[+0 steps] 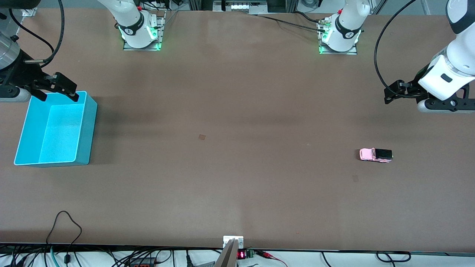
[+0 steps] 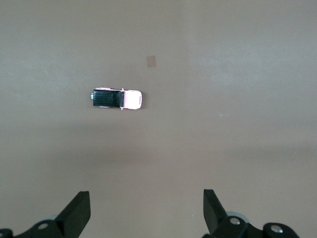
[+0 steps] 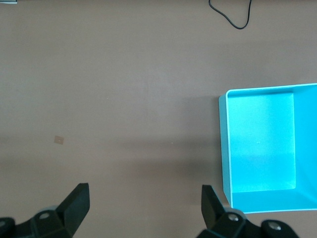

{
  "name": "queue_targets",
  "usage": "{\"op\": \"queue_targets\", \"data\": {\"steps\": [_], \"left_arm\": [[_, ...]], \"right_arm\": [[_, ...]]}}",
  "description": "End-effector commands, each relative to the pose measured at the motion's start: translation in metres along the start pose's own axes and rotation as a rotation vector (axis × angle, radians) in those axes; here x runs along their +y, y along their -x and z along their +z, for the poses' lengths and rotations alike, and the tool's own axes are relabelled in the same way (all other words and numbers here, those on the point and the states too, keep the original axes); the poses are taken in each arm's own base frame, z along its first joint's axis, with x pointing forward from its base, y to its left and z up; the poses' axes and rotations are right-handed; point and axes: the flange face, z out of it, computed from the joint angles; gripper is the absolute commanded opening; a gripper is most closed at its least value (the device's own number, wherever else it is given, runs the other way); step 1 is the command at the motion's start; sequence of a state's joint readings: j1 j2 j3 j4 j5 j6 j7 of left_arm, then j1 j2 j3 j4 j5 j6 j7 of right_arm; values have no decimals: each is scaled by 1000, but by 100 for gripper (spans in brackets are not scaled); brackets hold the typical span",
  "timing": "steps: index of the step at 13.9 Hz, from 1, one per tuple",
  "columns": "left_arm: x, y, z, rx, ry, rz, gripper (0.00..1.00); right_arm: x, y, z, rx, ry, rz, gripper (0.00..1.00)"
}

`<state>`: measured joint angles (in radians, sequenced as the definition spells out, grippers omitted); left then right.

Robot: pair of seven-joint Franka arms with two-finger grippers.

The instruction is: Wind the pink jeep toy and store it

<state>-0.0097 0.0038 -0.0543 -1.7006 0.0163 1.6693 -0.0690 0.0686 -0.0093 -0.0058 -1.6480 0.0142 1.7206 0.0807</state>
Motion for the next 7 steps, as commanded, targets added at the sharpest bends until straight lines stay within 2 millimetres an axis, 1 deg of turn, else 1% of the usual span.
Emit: {"op": "queue_targets", "data": {"steps": [1, 7], "left_arm": [[2, 2, -5, -1, -4, -9, 100], [1, 2, -5, -9, -5, -12, 100]], "right_arm": [[2, 9, -1, -13, -8, 13, 100], [0, 10, -4, -6, -4, 9, 100]]}}
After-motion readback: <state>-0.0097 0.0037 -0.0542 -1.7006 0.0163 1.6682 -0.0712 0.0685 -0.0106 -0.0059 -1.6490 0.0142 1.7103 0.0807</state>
